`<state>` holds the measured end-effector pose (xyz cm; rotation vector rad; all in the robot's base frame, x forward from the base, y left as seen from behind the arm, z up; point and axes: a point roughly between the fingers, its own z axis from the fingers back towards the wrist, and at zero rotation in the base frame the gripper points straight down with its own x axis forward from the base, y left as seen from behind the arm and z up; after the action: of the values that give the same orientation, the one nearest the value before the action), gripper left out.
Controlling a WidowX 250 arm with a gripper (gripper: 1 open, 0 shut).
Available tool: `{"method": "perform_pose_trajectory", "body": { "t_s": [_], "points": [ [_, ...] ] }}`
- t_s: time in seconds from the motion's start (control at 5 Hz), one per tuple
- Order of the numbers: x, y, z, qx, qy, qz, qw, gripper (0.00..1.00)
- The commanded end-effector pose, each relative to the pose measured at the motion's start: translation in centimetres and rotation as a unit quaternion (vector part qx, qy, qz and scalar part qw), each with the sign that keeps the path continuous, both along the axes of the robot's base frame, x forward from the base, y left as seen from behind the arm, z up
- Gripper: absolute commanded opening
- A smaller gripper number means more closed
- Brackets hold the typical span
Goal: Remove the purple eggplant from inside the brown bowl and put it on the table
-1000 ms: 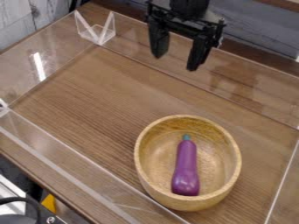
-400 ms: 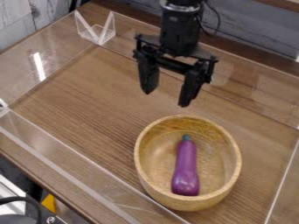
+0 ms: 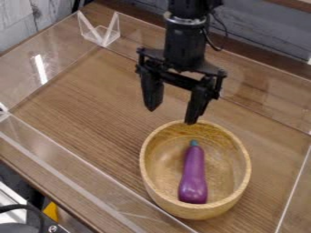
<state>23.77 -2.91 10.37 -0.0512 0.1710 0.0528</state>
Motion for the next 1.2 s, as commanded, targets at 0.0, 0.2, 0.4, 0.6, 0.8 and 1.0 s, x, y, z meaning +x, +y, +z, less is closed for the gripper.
{"method": "perform_pose_trajectory", "body": {
  "t_s": [0.0,0.2,0.4,0.6,0.8,1.0],
  "points": [
    [-0.7,-1.0,1.1,-0.007,-0.033,0.0,0.9994,1.0],
    [-1.2,-1.4,0.8,-0.009,-0.034,0.005,0.9994,1.0],
    [-1.7,-2.1,0.2,-0.013,-0.042,0.011,0.999,1.0],
    [-2.0,-2.6,-0.3,-0.015,-0.051,0.019,0.9984,1.0],
    [-2.3,-3.3,-0.9,-0.016,-0.067,0.032,0.9971,1.0],
    [-2.2,-3.5,-1.6,-0.017,-0.084,0.054,0.9948,1.0]
  ]
}}
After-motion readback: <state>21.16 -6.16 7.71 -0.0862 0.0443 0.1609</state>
